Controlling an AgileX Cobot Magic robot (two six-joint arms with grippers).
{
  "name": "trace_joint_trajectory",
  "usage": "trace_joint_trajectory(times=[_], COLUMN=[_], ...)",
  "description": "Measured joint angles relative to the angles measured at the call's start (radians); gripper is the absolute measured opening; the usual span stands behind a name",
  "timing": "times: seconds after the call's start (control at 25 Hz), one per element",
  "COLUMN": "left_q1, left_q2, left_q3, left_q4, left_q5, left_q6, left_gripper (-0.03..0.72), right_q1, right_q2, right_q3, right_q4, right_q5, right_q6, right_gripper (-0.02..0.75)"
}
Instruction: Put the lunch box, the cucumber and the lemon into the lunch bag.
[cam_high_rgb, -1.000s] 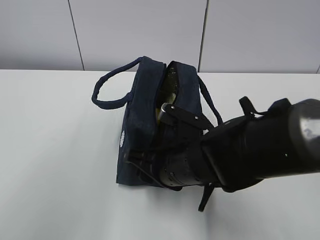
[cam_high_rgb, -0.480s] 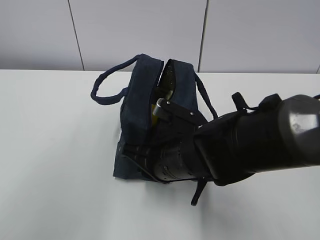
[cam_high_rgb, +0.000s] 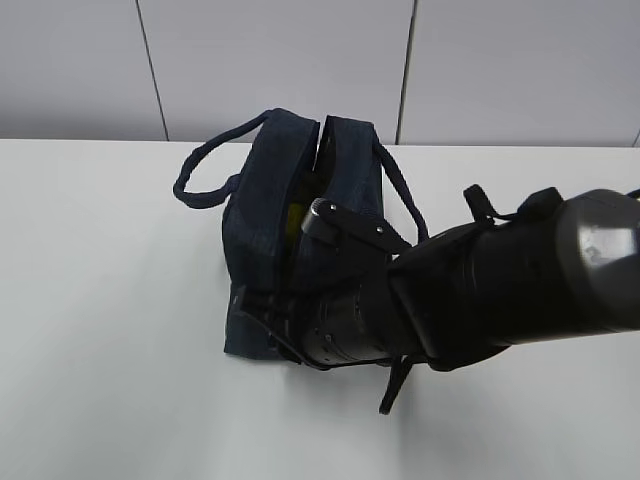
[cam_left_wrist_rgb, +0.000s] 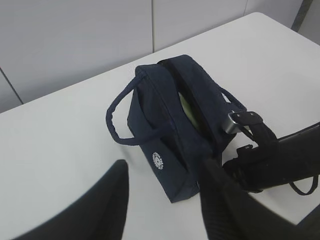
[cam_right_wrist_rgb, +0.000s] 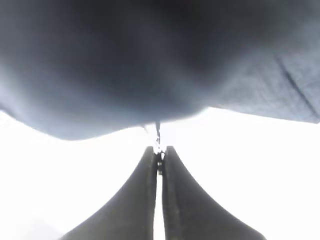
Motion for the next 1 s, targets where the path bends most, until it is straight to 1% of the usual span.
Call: trace_joint_trajectory(times=[0.24,0.44,0.84,1.0], left_q1=[0.0,0.0,0.0,0.0], left_q2=[0.0,0.0,0.0,0.0], left_q3=[0.0,0.0,0.0,0.0], left_q4=[0.005,0.014,0.024,0.026], left_q5=[0.0,0.0,0.002,0.003], left_q6=[0.0,0.0,0.0,0.0], left_gripper=[0.321,0.321,0.321,0.321], right_q1=[0.0,0.0,0.0,0.0], right_q2=[0.0,0.0,-0.072,-0.112], right_q3=[0.0,0.009,0.034,0.036], right_q4=[-0.011,-0.041,-0.127,-0.168], right_q5=[0.106,0.204,0.326,0.339], right_q6=[0.0,0.0,0.0,0.002], right_gripper=[0.0,0.0,0.0,0.0])
